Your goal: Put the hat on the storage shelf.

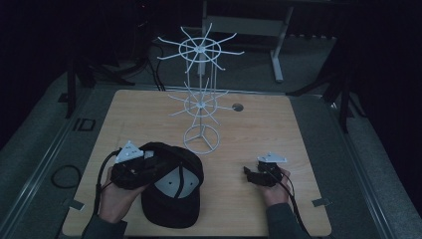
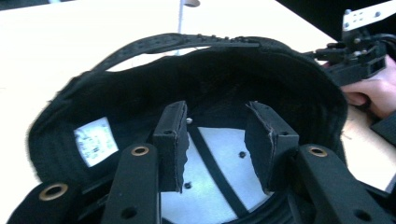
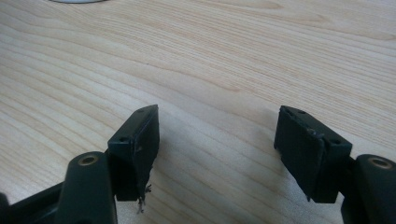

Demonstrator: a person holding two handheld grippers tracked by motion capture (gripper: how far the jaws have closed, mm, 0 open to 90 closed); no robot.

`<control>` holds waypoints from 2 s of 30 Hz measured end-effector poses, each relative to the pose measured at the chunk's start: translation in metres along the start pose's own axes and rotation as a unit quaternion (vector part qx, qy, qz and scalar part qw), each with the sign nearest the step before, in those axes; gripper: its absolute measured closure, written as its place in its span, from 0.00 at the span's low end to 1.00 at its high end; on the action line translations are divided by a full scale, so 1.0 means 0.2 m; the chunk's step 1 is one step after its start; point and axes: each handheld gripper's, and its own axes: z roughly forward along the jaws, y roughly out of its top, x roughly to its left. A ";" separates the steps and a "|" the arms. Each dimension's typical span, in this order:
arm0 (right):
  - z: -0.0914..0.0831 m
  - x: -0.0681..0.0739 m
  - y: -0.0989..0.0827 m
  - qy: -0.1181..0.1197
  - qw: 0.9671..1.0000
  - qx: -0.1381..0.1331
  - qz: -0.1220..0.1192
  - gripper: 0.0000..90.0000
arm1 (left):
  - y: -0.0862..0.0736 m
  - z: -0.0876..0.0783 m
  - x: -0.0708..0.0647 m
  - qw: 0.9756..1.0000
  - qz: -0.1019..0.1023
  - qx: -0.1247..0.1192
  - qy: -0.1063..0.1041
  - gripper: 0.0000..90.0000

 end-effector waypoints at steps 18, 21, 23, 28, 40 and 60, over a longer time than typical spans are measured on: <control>0.01 0.00 0.01 0.001 1.000 0.000 -0.001 0.34 | 0.12 0.21 -0.24 0.999 0.000 0.026 -0.045 0.46; 0.01 0.00 0.01 0.001 1.000 0.000 -0.001 0.34 | 0.14 0.25 -0.26 0.998 -0.009 0.029 -0.049 0.42; 0.01 0.00 0.01 0.001 1.000 0.000 -0.001 0.34 | 0.15 0.26 -0.26 0.998 -0.013 0.030 -0.048 0.40; 0.01 0.00 0.01 0.001 1.000 0.000 -0.001 0.34 | 0.17 0.31 -0.24 0.998 -0.039 0.032 -0.048 0.39; 0.01 0.00 0.01 0.000 1.000 -0.001 -0.002 0.34 | 0.22 0.39 -0.30 0.995 -0.083 0.037 -0.037 0.19; 0.01 0.01 0.01 0.005 1.000 -0.002 -0.007 0.41 | 0.18 0.37 -0.25 0.994 -0.103 0.024 -0.019 0.65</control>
